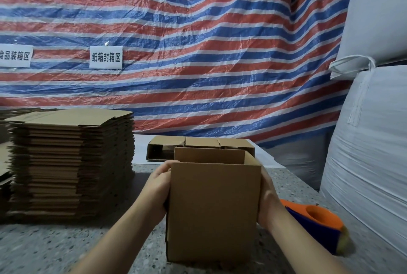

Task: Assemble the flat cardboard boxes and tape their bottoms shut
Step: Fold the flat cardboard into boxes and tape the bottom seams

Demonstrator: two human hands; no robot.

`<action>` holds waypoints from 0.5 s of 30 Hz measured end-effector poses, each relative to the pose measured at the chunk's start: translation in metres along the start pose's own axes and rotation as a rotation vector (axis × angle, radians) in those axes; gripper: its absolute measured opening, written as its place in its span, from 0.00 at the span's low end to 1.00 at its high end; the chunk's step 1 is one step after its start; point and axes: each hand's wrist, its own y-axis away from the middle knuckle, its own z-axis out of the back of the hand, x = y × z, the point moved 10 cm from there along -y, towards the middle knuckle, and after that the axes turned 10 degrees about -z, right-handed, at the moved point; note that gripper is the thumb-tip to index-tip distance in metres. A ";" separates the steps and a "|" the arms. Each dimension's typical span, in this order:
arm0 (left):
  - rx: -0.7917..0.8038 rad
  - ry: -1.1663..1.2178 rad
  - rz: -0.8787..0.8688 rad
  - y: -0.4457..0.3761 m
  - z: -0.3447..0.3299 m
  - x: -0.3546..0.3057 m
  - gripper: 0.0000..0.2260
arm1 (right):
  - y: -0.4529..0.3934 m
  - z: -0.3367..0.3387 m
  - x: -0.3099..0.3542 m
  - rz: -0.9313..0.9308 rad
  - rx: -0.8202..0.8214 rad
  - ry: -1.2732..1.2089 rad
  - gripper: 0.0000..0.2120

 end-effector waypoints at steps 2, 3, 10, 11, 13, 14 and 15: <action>0.076 -0.028 0.055 -0.001 -0.005 0.005 0.10 | -0.003 0.003 0.003 0.051 0.005 -0.027 0.26; 0.102 -0.039 0.070 -0.001 -0.007 0.005 0.08 | -0.002 0.005 0.003 0.042 -0.006 -0.011 0.25; 0.171 -0.079 0.087 -0.003 -0.010 0.002 0.07 | 0.002 -0.001 0.006 0.041 -0.013 0.001 0.25; 0.163 -0.085 0.087 -0.003 -0.009 0.002 0.06 | -0.001 -0.003 0.002 -0.016 -0.005 0.007 0.26; 0.153 -0.090 0.090 -0.003 -0.007 0.004 0.08 | -0.006 0.000 -0.004 -0.084 -0.020 0.106 0.29; 0.150 -0.089 0.088 -0.002 -0.007 0.003 0.08 | -0.006 0.001 -0.001 -0.082 -0.032 0.135 0.30; 0.154 -0.089 0.082 -0.001 -0.007 0.002 0.09 | -0.005 0.000 0.000 -0.092 -0.027 0.139 0.31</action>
